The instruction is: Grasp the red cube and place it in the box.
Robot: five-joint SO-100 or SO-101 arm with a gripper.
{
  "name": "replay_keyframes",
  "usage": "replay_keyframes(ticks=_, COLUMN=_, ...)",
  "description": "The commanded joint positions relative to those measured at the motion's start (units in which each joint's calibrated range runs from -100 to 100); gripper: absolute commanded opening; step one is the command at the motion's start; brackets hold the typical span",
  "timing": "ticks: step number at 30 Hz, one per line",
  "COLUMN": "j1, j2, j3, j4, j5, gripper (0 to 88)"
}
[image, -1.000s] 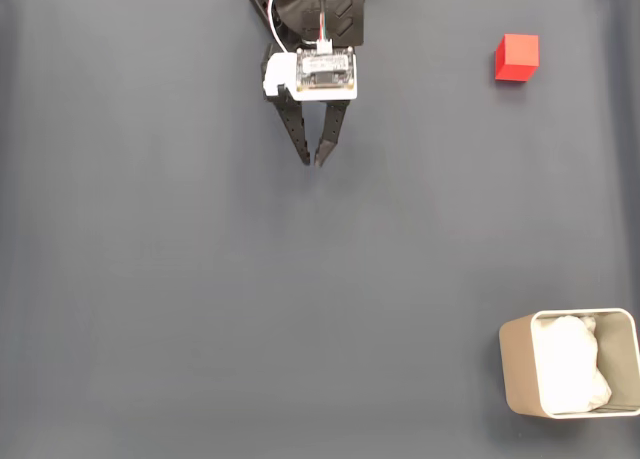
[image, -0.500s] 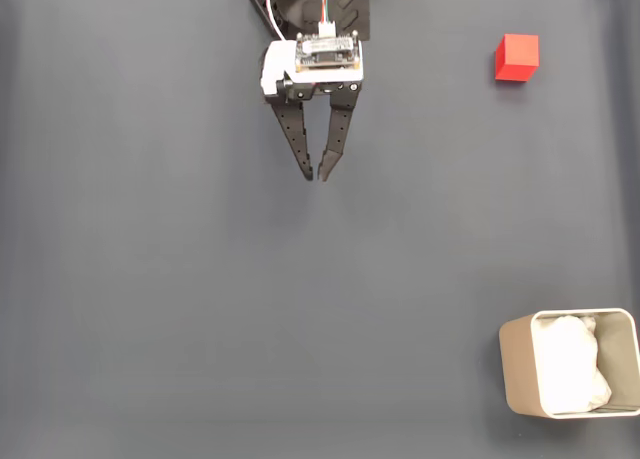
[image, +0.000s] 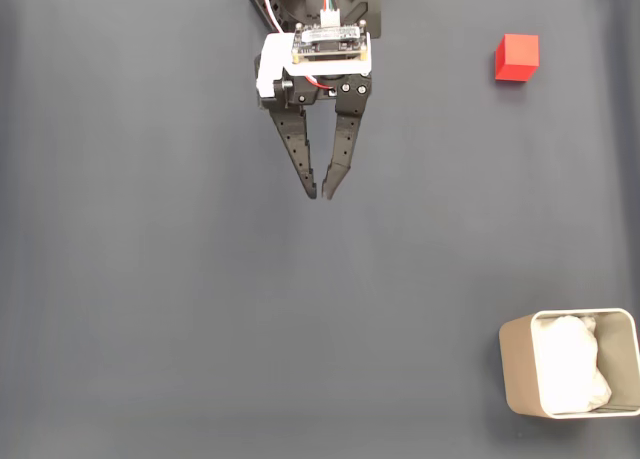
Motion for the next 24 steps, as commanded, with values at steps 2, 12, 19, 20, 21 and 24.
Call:
replay_keyframes(ticks=2, j1=-0.38, j2=3.56, j3=-7.41, j4=-0.87, j5=0.05, gripper=0.2)
replay_keyframes(ticks=12, j1=-2.37, j2=11.18, j3=-16.54, j4=2.73, j5=1.17, gripper=0.0)
replay_keyframes(ticks=19, j1=-6.63, j2=17.42, j3=-23.47, j4=5.44, j5=1.71, gripper=0.0)
replay_keyframes(ticks=20, j1=-7.34, j2=17.85, j3=-23.93, j4=5.77, j5=1.95, gripper=0.0)
replay_keyframes(ticks=21, j1=-8.05, j2=18.2, j3=-24.47, j4=6.42, j5=2.1, gripper=0.0)
replay_keyframes(ticks=24, j1=-10.18, j2=18.81, j3=-25.48, j4=7.73, j5=2.54, gripper=0.0)
